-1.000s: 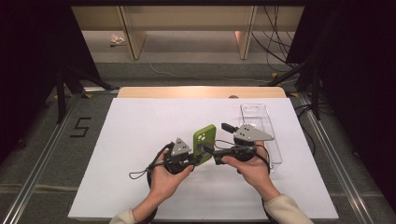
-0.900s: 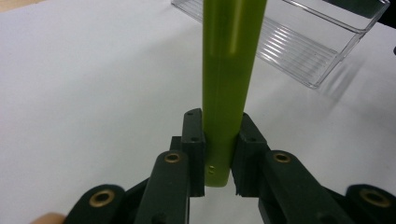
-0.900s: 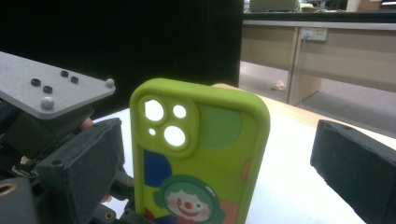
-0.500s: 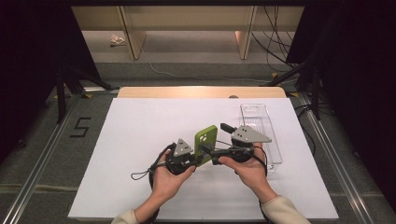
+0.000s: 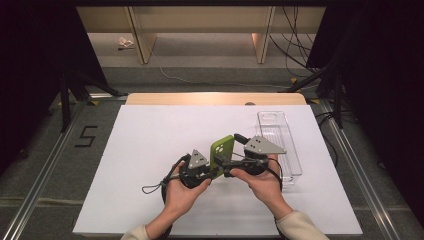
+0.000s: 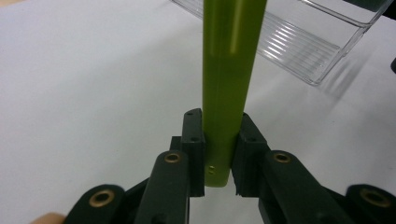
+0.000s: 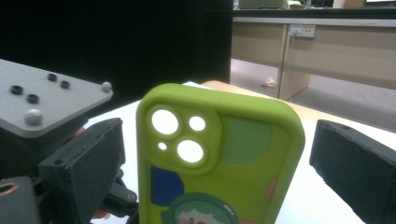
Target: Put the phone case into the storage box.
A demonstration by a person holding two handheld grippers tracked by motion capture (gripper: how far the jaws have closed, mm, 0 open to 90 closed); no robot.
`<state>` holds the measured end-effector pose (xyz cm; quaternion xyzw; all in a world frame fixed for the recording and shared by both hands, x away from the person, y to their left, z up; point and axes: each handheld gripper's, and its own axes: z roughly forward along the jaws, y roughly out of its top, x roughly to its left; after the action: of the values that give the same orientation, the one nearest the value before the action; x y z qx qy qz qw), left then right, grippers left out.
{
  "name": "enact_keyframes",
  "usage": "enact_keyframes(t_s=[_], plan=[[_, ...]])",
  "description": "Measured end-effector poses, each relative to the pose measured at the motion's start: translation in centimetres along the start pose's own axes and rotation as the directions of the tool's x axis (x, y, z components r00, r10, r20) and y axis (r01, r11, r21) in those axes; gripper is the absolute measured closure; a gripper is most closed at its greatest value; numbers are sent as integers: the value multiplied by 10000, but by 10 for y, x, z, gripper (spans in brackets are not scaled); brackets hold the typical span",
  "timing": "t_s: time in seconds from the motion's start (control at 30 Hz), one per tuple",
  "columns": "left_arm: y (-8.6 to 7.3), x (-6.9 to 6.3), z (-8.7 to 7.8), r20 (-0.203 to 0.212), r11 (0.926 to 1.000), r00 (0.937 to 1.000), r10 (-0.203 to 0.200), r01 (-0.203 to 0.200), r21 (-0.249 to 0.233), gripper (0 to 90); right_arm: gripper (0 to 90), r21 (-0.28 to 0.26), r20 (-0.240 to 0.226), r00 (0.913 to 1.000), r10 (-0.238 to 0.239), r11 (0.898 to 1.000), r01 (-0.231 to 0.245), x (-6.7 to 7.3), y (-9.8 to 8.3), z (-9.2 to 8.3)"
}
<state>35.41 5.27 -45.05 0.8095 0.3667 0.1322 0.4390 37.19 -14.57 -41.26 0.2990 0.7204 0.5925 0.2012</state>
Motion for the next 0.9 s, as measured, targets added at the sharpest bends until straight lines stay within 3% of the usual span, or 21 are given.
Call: enact_keyframes(t_s=[0.9], plan=[[0, -3, 3, 30, 10000, 10000, 29, -29, -16, 772, 50, 11, 317, 9994, 122, 9999, -122, 2, -3, 6]])
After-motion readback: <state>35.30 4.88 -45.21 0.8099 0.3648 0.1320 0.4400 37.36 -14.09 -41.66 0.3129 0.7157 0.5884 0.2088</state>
